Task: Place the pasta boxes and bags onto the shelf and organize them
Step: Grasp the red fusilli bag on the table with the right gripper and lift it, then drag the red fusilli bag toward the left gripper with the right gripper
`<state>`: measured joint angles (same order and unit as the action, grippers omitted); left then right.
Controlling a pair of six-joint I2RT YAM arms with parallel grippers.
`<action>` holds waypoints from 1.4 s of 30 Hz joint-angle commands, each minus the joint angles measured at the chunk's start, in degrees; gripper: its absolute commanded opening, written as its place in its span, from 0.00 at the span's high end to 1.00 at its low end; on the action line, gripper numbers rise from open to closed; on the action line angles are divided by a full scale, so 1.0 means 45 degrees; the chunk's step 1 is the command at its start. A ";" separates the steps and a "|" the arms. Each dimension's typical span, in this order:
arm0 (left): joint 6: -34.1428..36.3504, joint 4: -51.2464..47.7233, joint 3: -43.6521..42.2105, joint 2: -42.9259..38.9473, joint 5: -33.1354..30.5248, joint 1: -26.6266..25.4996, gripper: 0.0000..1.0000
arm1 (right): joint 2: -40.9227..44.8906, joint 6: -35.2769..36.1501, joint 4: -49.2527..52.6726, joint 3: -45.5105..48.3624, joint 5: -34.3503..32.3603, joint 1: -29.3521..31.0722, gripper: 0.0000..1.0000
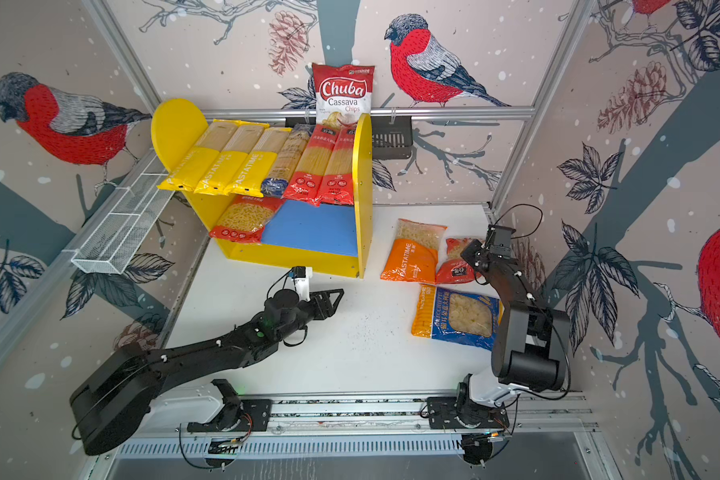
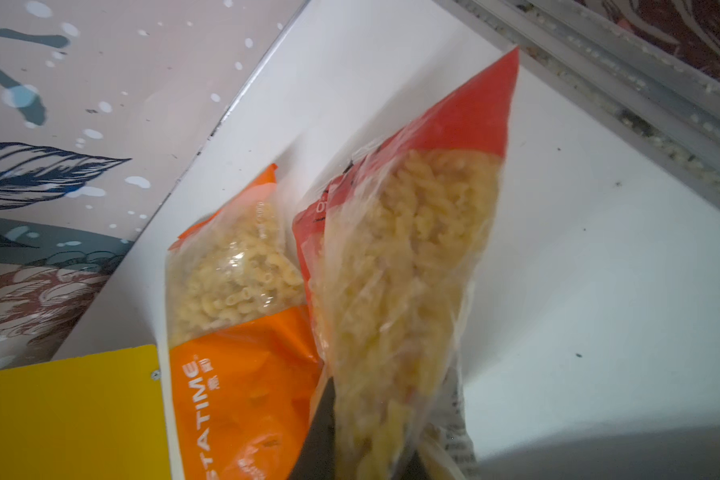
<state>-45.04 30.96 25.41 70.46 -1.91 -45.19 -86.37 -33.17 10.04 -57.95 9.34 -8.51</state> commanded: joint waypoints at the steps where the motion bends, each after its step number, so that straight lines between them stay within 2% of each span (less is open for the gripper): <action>1: 0.0090 0.0423 -0.0060 -0.0107 -0.0254 -0.0017 0.31 | 0.0603 -0.0548 -0.0557 -0.0222 0.0152 0.0613 0.94; 7: 0.0072 0.0625 -0.0316 -0.0256 -0.0361 -0.0017 0.31 | 0.1859 -0.1513 -0.0311 -0.0261 -0.1068 0.2763 0.97; 10: -0.0050 0.0954 -0.0543 -0.0193 -0.0348 -0.0017 0.31 | 0.2106 -0.2955 -0.0671 0.0422 -0.1658 0.4279 0.95; 17: -0.0493 0.1297 -0.1212 -0.0531 -0.0356 -0.0017 0.31 | 0.2769 -0.6749 -0.2188 0.3165 -0.4508 0.8279 0.93; 21: -0.0549 0.1179 -0.1648 -0.0901 -0.0475 -0.0012 0.31 | 0.2293 -0.7603 -0.1996 0.3356 -0.5139 1.0339 0.86; 27: -0.0430 0.0550 -0.2124 -0.1894 -0.1114 0.0003 0.31 | 0.1052 -0.7939 -0.1429 0.3487 -0.4201 1.2717 0.60; 29: -0.0272 0.0035 -0.2189 -0.2378 -0.1386 0.0032 0.31 | 0.1117 -0.8137 -0.2093 0.4043 -0.3809 1.3285 0.52; 33: -0.0194 -0.1076 -0.2339 -0.3335 -0.1512 0.0330 0.30 | 0.0465 -0.7780 -0.3536 0.4019 -0.2278 1.4353 0.47; 37: -0.0468 -0.2701 -0.2453 -0.4557 -0.1500 0.1117 0.30 | -0.1653 -0.6384 -0.4986 0.2386 -0.0552 1.5538 0.44; 39: -0.0519 -0.3716 -0.2367 -0.5162 -0.1513 0.1577 0.30 | -0.2529 -0.5688 -0.5141 0.1399 0.0295 1.5820 0.43; 42: -0.0338 -0.5355 -0.2014 -0.6008 -0.1818 0.1953 0.30 | -0.2500 -0.5116 -0.5699 0.1186 0.1212 1.5843 0.39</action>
<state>-47.16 15.22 15.16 45.43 -8.36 -37.23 -97.76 -60.88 -10.20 -51.81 8.60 62.85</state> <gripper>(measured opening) 0.695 0.607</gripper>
